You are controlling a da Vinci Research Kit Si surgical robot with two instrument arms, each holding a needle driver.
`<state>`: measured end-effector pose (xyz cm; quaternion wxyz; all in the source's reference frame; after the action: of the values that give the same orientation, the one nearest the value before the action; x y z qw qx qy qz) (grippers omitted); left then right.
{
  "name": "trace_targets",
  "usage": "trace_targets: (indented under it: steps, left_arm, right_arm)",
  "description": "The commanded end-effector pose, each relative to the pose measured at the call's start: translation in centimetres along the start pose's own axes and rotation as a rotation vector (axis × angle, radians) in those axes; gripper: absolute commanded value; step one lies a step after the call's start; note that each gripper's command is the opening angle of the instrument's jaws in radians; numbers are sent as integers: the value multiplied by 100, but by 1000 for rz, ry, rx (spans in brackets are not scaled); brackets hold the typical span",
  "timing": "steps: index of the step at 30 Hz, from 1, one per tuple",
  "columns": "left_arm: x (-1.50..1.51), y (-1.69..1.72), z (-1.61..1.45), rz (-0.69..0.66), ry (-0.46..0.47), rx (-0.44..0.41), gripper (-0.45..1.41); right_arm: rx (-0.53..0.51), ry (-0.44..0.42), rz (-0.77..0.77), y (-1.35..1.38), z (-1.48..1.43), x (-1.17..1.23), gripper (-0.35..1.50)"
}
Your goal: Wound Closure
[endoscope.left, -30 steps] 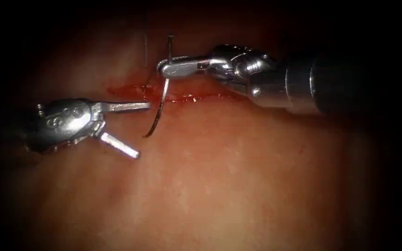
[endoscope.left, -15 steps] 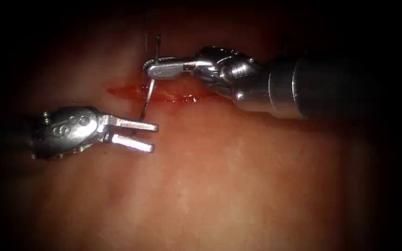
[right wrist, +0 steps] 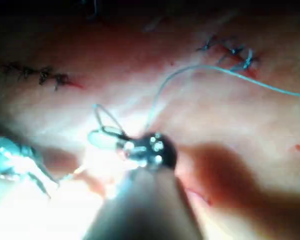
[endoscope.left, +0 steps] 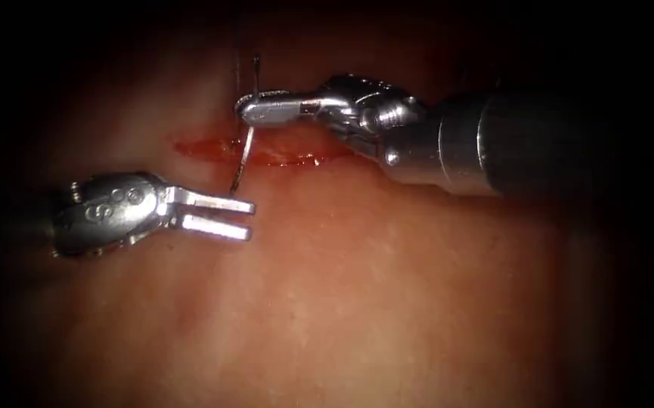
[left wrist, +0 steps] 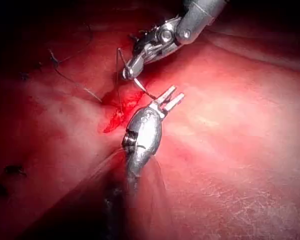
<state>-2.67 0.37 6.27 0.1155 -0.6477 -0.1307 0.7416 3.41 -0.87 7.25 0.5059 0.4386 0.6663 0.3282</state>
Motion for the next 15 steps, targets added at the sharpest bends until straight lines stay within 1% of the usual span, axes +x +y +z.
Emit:
trace_targets:
  steps: [1,3,5,7,8,9,10,12,15]
  left_arm:
    - [-5,-4,6,2,-2,8,-45]
    - [-5,-4,7,2,-12,15,-45]
    - [-6,-3,8,3,-27,21,-45]
    - [-7,-3,9,3,-35,27,-45]
    - [-8,-2,11,16,-48,35,-45]
    - [-8,-2,11,16,-48,35,-45]
    - [-9,-2,12,28,-62,39,-45]
    - [-10,-1,14,47,-78,46,-45]
    - [-13,0,16,92,-126,67,-45]
  right_arm:
    - [-1,4,-2,5,10,0,49]
    - [-7,7,-3,4,11,-1,69]
    - [-14,11,8,3,12,-2,76]
    - [-28,11,11,2,12,-3,76]
    - [-52,7,18,2,12,-3,83]
    - [-52,7,18,2,12,-3,83]
    - [-76,-7,20,2,11,-4,93]
    - [-102,-23,28,1,10,-4,100]
    - [-130,-41,53,0,7,-5,100]
